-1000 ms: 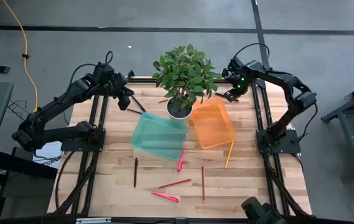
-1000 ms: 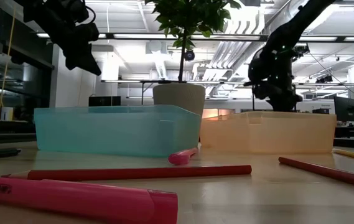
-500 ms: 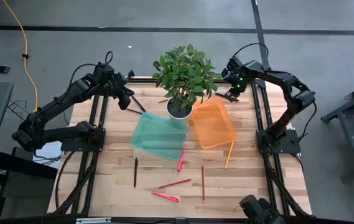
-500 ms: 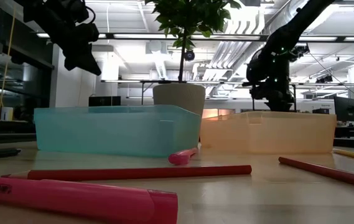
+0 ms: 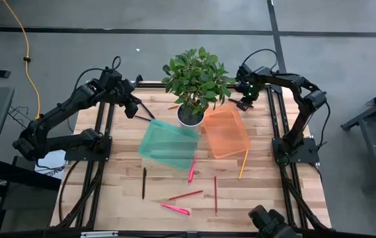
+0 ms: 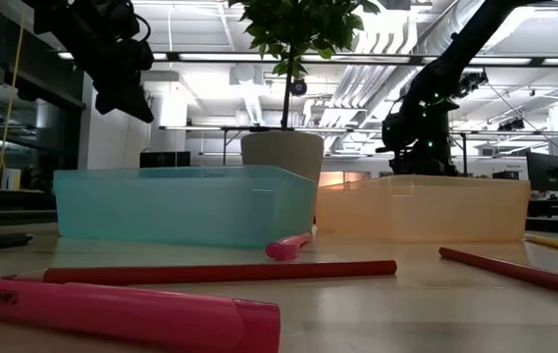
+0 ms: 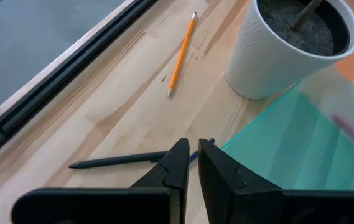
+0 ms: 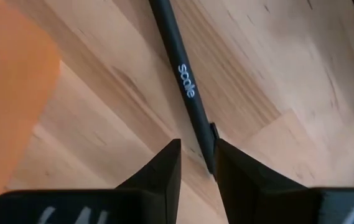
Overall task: Sort pens & pencils
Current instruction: Put the top right black pen into the orange bin
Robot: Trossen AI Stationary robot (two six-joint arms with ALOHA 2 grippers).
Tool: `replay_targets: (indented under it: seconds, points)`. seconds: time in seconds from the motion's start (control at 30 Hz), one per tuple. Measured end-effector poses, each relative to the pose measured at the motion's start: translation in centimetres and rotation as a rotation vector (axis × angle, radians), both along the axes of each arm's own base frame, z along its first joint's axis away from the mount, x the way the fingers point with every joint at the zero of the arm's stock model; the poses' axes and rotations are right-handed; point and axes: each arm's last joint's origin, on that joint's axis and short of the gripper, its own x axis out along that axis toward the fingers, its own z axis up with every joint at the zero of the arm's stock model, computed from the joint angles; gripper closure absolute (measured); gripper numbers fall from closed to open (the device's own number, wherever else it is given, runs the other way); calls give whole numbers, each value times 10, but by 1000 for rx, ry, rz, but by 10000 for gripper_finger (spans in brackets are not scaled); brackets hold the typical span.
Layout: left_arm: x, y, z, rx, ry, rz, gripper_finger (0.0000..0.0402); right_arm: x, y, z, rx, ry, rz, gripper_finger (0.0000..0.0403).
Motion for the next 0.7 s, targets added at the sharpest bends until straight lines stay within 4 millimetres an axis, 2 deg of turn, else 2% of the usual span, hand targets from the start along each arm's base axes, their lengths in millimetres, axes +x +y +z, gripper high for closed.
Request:
replay_targets:
  seconds: [0.7]
  points:
    - [-1, -1, -1, -25, 6, 8, 378, 4, -12, -10, 30, 49, 60, 316]
